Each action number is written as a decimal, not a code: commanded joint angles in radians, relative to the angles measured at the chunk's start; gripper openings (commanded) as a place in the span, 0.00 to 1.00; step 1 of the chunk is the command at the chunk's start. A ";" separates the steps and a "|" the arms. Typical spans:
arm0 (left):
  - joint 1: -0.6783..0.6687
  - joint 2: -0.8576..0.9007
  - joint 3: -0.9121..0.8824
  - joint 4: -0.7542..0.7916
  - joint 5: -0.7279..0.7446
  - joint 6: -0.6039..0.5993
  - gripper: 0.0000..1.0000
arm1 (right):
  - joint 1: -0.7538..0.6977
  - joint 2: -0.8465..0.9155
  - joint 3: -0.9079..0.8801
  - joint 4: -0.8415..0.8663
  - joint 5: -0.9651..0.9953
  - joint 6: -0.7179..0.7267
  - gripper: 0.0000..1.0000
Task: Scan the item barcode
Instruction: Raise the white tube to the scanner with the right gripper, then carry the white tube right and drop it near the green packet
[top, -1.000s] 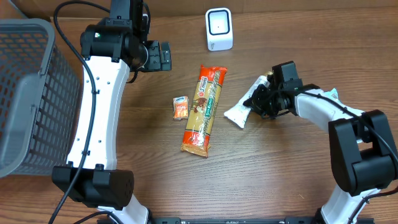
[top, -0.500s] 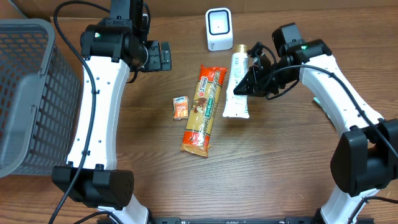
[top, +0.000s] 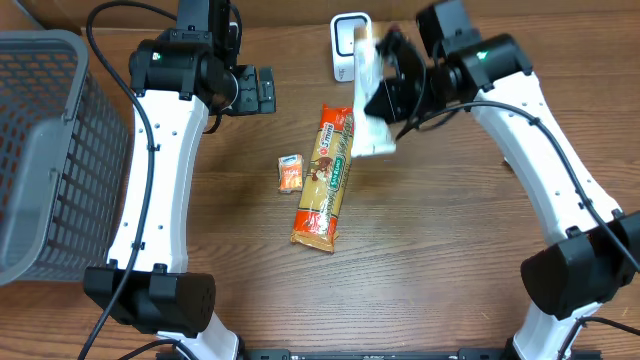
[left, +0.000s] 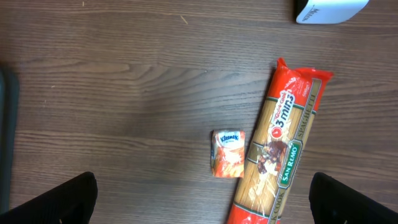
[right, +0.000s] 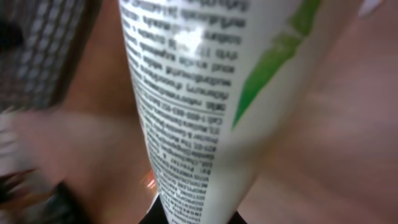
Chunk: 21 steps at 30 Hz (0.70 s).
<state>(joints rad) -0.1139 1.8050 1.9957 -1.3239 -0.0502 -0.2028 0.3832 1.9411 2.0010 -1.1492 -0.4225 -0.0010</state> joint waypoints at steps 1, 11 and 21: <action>0.002 0.008 -0.002 0.000 -0.009 -0.007 1.00 | 0.039 0.061 0.062 0.070 0.345 -0.009 0.03; 0.002 0.008 -0.002 0.000 -0.009 -0.007 1.00 | 0.082 0.230 0.061 0.476 0.963 -0.416 0.03; 0.002 0.008 -0.002 0.000 -0.009 -0.007 1.00 | 0.082 0.402 0.060 0.792 1.183 -0.861 0.04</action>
<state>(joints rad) -0.1139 1.8050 1.9957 -1.3235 -0.0502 -0.2028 0.4652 2.3032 2.0384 -0.4042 0.6220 -0.6559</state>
